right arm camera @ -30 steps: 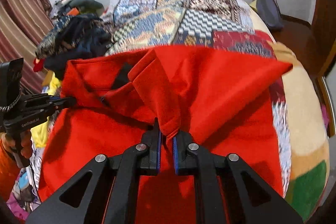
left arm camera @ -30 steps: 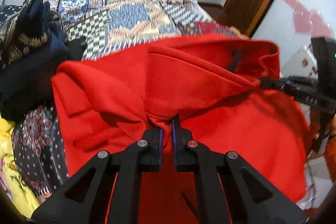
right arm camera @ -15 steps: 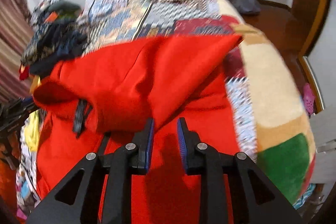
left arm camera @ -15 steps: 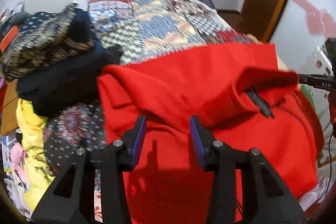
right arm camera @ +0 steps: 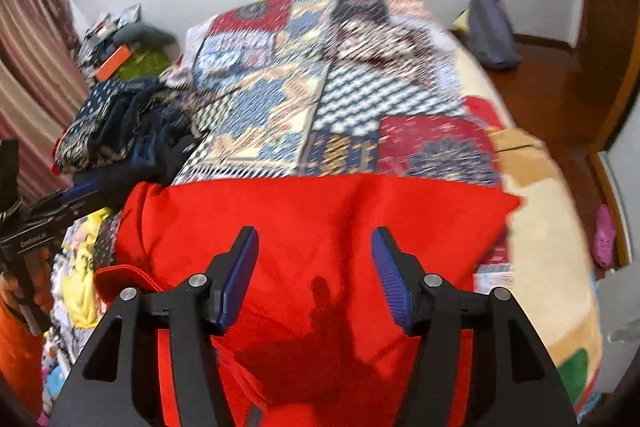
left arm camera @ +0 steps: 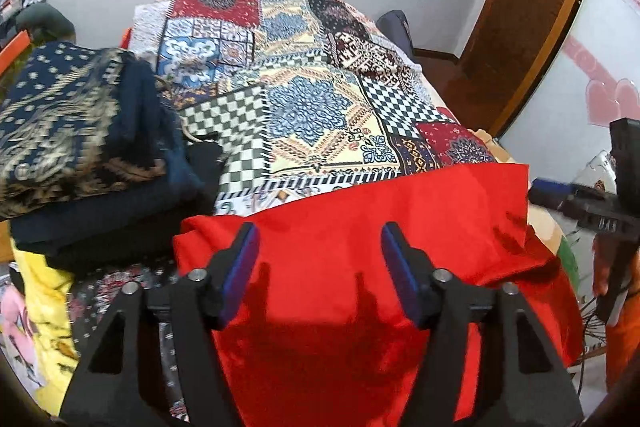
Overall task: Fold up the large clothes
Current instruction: 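Fold the collar end over toward the hem with both grippers, release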
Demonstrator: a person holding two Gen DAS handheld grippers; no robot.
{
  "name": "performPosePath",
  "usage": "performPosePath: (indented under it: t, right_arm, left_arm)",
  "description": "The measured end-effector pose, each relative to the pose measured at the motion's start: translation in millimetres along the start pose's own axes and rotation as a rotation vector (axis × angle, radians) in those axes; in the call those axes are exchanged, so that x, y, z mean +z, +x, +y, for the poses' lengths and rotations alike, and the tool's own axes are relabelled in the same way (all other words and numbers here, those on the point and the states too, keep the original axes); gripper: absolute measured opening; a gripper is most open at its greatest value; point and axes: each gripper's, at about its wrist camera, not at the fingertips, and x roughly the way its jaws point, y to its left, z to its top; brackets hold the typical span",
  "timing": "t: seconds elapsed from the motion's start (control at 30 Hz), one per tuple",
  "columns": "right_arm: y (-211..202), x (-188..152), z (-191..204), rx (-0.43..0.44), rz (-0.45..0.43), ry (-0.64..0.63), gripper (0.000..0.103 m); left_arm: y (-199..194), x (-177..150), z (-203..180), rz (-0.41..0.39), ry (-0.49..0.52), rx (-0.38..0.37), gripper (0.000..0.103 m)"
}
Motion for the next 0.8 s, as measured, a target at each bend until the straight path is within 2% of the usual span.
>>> performPosePath:
  t: [0.13,0.23,0.3,0.33,0.4,0.47,0.6,0.67,0.8]
  right_arm:
    - [31,-8,8,0.011,0.098,-0.016,0.055]
    - [44,-25,8,0.001,0.173,-0.037,0.055]
    - [46,-40,5,-0.009,0.203,-0.052,0.055]
    - [44,-46,4,-0.019,0.21,-0.06,0.055]
    - [38,-57,0,-0.032,0.199,-0.061,0.061]
    - [28,-66,-4,-0.045,0.177,-0.051,0.071]
    - [15,-81,-9,-0.052,0.18,-0.039,0.076]
    - [11,-88,-11,-0.05,0.182,-0.024,0.08]
    - [4,-94,-18,-0.033,0.166,0.027,0.082]
  left_arm:
    - [34,-12,-13,0.088,0.01,-0.028,0.064]
    - [56,-34,-21,0.173,0.032,-0.046,0.064]
    - [58,-48,-26,0.2,0.054,-0.058,0.071]
    - [56,-56,-28,0.2,0.076,-0.059,0.074]
    - [50,-71,-31,0.185,0.108,-0.03,0.088]
    - [44,-82,-31,0.16,0.122,0.005,0.093]
    - [27,-99,-24,0.118,0.091,0.019,0.094]
    - [22,-103,-18,0.129,0.064,0.027,0.1]
    - [12,-114,-14,0.151,0.081,0.02,0.101]
